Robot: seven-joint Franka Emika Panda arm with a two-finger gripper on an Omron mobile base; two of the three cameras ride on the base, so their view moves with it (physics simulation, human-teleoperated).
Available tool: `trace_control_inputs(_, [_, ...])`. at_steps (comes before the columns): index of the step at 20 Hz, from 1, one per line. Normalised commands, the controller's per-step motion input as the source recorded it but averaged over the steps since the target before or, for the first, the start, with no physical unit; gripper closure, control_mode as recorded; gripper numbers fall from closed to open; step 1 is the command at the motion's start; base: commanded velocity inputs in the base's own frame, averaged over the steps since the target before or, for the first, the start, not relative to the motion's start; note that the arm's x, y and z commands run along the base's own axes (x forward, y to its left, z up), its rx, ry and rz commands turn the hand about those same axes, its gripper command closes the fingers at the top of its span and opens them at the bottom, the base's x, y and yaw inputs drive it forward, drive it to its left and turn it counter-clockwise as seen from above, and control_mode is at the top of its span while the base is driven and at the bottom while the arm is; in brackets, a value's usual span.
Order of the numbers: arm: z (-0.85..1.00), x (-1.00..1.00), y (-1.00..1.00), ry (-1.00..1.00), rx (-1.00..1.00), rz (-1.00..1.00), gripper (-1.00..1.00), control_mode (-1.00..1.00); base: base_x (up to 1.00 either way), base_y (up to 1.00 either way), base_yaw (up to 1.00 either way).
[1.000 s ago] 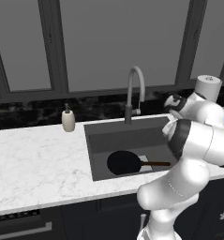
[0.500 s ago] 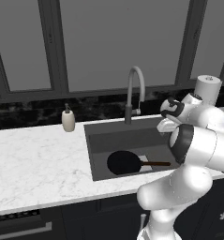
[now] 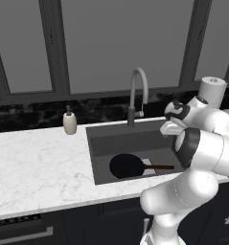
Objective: Pick the pan and sponge and place them into the sink. Then turn on the water.
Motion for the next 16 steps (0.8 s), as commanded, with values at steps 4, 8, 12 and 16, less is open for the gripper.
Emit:
trace_control_inputs(4, [0.10,0.21,0.00,-0.10,0.18,-0.12,-1.00,-1.00,0.00,0.00,0.00])
trace_control_inputs(8, [0.23,0.26,0.00,-0.05,0.20,-0.13,-1.00,-1.00,0.00,0.00,0.00])
trace_control_inputs(12, [0.30,0.18,0.00,-0.04,0.16,-0.13,-1.00,-1.00,0.00,0.00,0.00])
trace_control_inputs(16, [0.34,0.15,0.00,-0.04,0.13,-0.13,-1.00,-1.00,0.00,0.00,0.00])
